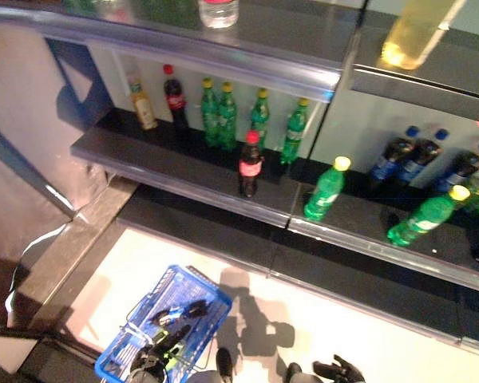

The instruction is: Pick up the drink and place into the basket.

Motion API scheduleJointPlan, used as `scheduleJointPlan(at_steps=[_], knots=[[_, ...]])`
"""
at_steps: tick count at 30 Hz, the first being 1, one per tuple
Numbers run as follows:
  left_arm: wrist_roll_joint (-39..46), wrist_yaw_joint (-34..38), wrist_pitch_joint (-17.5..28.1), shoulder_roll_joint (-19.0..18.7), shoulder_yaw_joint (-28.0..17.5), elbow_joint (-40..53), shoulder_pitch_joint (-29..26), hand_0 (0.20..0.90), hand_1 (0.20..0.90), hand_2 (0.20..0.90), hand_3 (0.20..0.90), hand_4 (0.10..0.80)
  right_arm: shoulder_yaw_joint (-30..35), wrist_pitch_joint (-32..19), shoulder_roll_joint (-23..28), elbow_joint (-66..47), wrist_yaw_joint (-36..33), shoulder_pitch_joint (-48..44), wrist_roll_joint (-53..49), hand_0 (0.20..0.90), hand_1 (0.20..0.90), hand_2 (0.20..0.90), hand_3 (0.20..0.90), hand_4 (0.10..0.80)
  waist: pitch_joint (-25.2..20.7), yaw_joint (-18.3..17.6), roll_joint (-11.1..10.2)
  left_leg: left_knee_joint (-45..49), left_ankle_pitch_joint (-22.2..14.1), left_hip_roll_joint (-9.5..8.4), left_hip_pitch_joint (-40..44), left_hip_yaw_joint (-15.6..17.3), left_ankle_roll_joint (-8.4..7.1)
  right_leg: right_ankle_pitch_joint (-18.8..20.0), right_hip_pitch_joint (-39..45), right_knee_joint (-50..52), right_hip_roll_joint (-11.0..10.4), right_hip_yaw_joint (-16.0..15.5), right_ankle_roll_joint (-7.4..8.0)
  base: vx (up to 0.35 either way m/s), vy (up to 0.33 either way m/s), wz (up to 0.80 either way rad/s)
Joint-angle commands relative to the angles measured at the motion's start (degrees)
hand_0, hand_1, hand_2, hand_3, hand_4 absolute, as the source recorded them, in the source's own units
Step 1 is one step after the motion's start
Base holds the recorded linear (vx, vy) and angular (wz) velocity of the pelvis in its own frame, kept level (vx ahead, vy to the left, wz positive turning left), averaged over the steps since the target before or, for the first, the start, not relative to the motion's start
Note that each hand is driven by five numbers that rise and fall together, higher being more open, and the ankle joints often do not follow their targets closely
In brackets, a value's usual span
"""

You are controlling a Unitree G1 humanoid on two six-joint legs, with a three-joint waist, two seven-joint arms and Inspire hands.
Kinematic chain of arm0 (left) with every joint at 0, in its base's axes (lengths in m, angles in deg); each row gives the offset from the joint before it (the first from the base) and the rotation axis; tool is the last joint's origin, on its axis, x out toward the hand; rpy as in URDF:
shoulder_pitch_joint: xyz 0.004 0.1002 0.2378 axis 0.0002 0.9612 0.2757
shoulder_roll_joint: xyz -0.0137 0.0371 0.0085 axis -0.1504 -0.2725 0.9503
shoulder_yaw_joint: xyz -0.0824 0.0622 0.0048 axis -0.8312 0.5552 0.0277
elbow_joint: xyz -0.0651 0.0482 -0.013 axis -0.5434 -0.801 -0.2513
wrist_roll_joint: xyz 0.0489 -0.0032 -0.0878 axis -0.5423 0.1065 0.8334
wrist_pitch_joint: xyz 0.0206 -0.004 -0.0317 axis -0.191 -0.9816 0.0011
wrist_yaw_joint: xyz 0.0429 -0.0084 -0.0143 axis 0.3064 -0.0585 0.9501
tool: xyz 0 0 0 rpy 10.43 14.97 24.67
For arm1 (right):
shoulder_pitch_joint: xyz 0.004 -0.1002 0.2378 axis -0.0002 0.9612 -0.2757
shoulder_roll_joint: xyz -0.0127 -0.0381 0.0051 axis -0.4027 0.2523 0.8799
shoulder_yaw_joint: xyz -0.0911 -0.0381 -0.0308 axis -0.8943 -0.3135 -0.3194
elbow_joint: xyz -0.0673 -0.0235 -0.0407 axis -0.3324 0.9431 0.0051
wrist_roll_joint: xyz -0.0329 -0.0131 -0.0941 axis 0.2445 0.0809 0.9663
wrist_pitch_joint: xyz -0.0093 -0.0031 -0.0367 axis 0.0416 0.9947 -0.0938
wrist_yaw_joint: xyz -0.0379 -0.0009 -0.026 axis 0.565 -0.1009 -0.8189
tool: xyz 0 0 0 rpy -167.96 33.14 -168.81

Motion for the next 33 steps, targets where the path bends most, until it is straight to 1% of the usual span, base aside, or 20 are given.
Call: scheduleJointPlan(at_steps=[1,3,5,6,7,8,12,14,19,20,21,23,24,26,28,29,30,31,32,33], knots=[[-1.08,-0.48,3.67,-1.58,0.18,1.49,3.17,0.300,0.300,0.300,0.200,0.100,-1.63,-1.13,2.61,-0.87,-0.29,-1.03,0.08,0.900,0.900,0.900,0.900,0.800,-1.99,0.05,0.86,4.99,-1.98,4.17,-2.53,-4.05,-2.92,3.64,-2.40,1.60,2.24,0.83,-2.72,-0.022,-0.150,-0.12],[-0.40,-0.61,4.01,-0.78,-0.12,0.99,3.92,0.300,0.300,0.300,0.200,0.100,-1.72,-0.86,2.90,-1.12,0.09,-0.41,0.70,0.900,0.900,0.900,0.900,0.800,-1.98,-0.07,0.25,5.74,-1.68,5.02,-2.91,-4.82,-3.67,3.88,-1.87,0.39,3.24,1.10,-3.54,-0.038,-0.164,-0.08],[0.34,-0.88,4.05,-0.28,-0.21,0.48,4.22,0.300,0.300,0.300,0.200,0.100,-1.58,-1.03,3.23,-0.38,0.38,-0.06,0.97,0.900,0.900,0.900,0.900,0.800,-1.88,-0.08,-0.08,6.80,-1.71,5.17,-3.61,-6.39,-4.12,4.22,-1.78,-0.33,3.85,1.92,-4.04,-0.045,-0.106,-0.14],[0.65,-0.99,4.13,0.11,-0.13,0.15,4.35,0.300,0.300,0.300,0.200,0.100,-1.58,-1.08,3.33,-0.04,0.48,0.00,1.29,0.900,0.900,0.900,0.900,0.800,-1.79,0.07,-0.26,7.38,-1.99,4.69,-3.94,-8.13,-4.11,4.46,-1.78,-0.64,4.04,2.77,-4.15,-0.007,-0.058,-0.15],[0.88,-1.35,4.46,0.78,-0.44,-0.46,4.66,0.300,0.300,0.300,0.200,0.100,-1.86,-1.03,3.60,0.37,0.75,-0.17,2.00,0.900,0.900,0.900,0.900,0.800,-1.79,0.50,-0.40,7.71,-2.71,3.43,-3.92,-11.31,-3.63,4.78,-2.01,-0.95,4.33,4.17,-4.20,0.022,-0.012,-0.22],[0.72,-1.62,4.70,1.18,-0.64,-0.79,4.95,0.300,0.300,0.300,0.200,0.100,-1.95,-0.90,3.82,0.65,1.11,-0.27,2.46,0.900,0.900,0.900,0.900,0.800,-1.80,0.63,-0.35,7.57,-2.92,3.09,-3.68,-12.25,-3.46,4.79,-2.18,-0.87,4.54,4.83,-4.26,0.031,0.009,-0.35],[-0.64,-1.85,4.01,1.59,0.15,-1.20,4.86,0.300,0.300,0.300,0.200,0.100,-2.10,-1.69,3.91,0.85,1.97,-0.22,3.21,0.900,0.900,0.900,0.900,0.800,-1.73,0.57,0.00,6.78,-2.87,3.04,-2.70,-12.31,-3.61,4.73,-2.07,-0.45,4.27,4.16,-4.04,0.040,0.080,-0.29],[-1.40,-2.54,3.52,1.46,0.82,-1.01,4.65,0.300,0.300,0.300,0.200,0.100,-3.09,-1.99,4.00,-0.89,2.25,-0.36,4.22,0.900,0.900,0.900,0.900,0.800,-1.58,0.56,0.27,6.60,-3.10,2.71,-2.24,-11.98,-3.64,4.74,-1.94,-0.23,3.58,3.17,-3.70,0.058,0.172,-0.13],[-3.38,-2.27,2.01,0.16,1.97,1.36,4.90,0.300,0.300,0.300,0.200,0.100,-7.89,-0.15,5.09,-13.28,2.52,-0.11,7.29,0.900,0.900,0.900,0.900,0.800,-0.84,0.53,0.73,5.67,-3.51,1.56,-0.92,-11.74,-2.45,3.22,-2.59,3.34,2.57,1.78,-3.06,0.041,0.142,-0.03],[-4.35,-2.16,1.95,-0.46,2.41,2.03,4.76,0.300,0.300,0.300,0.200,0.100,-9.43,0.24,5.35,-16.96,2.07,-0.07,8.22,0.900,0.900,0.900,0.900,0.800,-0.42,0.37,0.80,6.05,-3.73,1.28,-1.01,-11.83,-1.97,2.65,-3.56,5.20,2.50,1.92,-3.02,-0.057,0.020,-0.02],[-5.37,-1.80,1.16,-1.83,3.21,3.52,4.16,0.300,0.300,0.300,0.200,0.100,-11.80,2.12,6.07,-23.94,0.83,0.10,9.03,0.900,0.900,0.900,0.900,0.800,0.45,-0.12,0.81,7.10,-4.14,1.05,-1.49,-12.42,-1.36,2.18,-5.35,8.15,2.33,3.33,-2.95,-0.076,-0.018,0.00],[-5.35,-1.40,0.51,-2.71,3.73,4.47,3.61,0.300,0.300,0.300,0.200,0.100,-13.02,3.59,6.66,-28.46,0.13,0.23,9.24,0.900,0.900,0.900,0.900,0.800,0.94,-0.38,0.61,8.27,-4.63,0.82,-2.08,-12.62,-1.31,2.26,-5.75,8.26,1.80,4.16,-2.86,-0.056,-0.064,0.07],[-4.63,-0.98,0.21,-3.16,3.74,5.44,3.42,0.300,0.300,0.300,0.200,0.100,-13.99,3.86,7.16,-31.02,0.24,0.25,10.36,0.900,0.900,0.900,0.900,0.800,1.23,-0.24,0.27,9.34,-4.99,0.67,-2.52,-12.20,-1.57,3.81,-5.71,6.92,0.28,4.13,-1.99,-0.074,-0.108,0.09],[-1.73,0.66,-0.64,-3.38,3.47,7.61,3.60,0.300,0.300,0.300,0.200,0.100,-16.18,4.61,9.59,-35.89,0.77,-0.78,12.57,0.900,0.900,0.900,0.900,0.800,1.30,0.29,-0.20,10.71,-5.90,1.64,-3.14,-10.42,-2.32,5.18,-4.08,2.70,-0.83,3.83,-1.44,-0.058,-0.205,0.01],[-1.55,1.35,-1.36,-2.98,3.62,8.57,4.22,0.300,0.300,0.300,0.200,0.100,-16.95,5.09,10.61,-38.99,0.17,-0.61,12.75,0.900,0.900,0.900,0.900,0.800,1.15,0.46,-0.33,10.46,-5.72,2.14,-2.86,-10.38,-2.49,5.41,-3.58,2.23,-0.69,3.55,-1.38,0.021,-0.150,-0.06],[-2.56,2.35,-1.79,-2.41,4.38,9.33,5.49,0.300,0.300,0.300,0.200,0.100,-17.14,5.99,12.42,-45.05,-0.60,0.10,11.74,0.900,0.900,0.900,0.900,0.800,0.79,0.37,-0.78,9.57,-5.23,3.08,-2.07,-10.59,-2.87,5.26,-2.71,1.78,0.02,3.65,-1.62,0.041,-0.111,0.00],[-2.71,2.51,-1.82,-2.30,4.59,9.38,5.78,0.300,0.300,0.300,0.200,0.100,-17.02,5.51,12.74,-45.95,-0.69,0.33,11.85,0.900,0.900,0.900,0.900,0.800,0.72,0.33,-0.87,9.36,-5.14,3.23,-1.86,-10.65,-2.94,5.26,-2.48,1.63,0.13,3.60,-1.69,0.080,-0.163,0.11],[-3.15,2.66,-1.48,-1.61,4.78,9.24,7.21,0.300,0.300,0.300,0.200,0.100,-15.96,5.44,14.33,-51.73,-0.90,1.24,11.48,0.900,0.900,0.900,0.900,0.800,0.11,0.20,-1.31,8.03,-4.72,3.93,-0.81,-10.65,-3.32,5.31,-1.47,0.67,0.42,3.00,-1.61,0.055,-0.086,0.15],[-3.13,2.72,-1.49,-1.49,4.80,9.28,7.45,0.300,0.300,0.300,0.200,0.100,-15.76,5.01,14.57,-52.45,-0.94,1.49,11.53,0.900,0.900,0.900,0.900,0.800,0.04,0.16,-1.33,7.75,-4.63,4.02,-0.58,-10.67,-3.37,5.29,-1.30,0.58,0.49,2.96,-1.60,0.077,-0.089,0.14],[-3.24,2.76,-1.16,-1.03,4.58,9.47,8.78,0.300,0.300,0.300,0.200,0.100,-13.94,5.36,16.28,-58.74,-0.78,2.72,11.46,0.900,0.900,0.900,0.900,0.800,-0.58,-0.22,-1.45,6.37,-4.34,4.45,0.36,-10.72,-3.45,4.98,-0.90,0.41,0.86,3.10,-1.65,0.047,-0.035,0.05]])
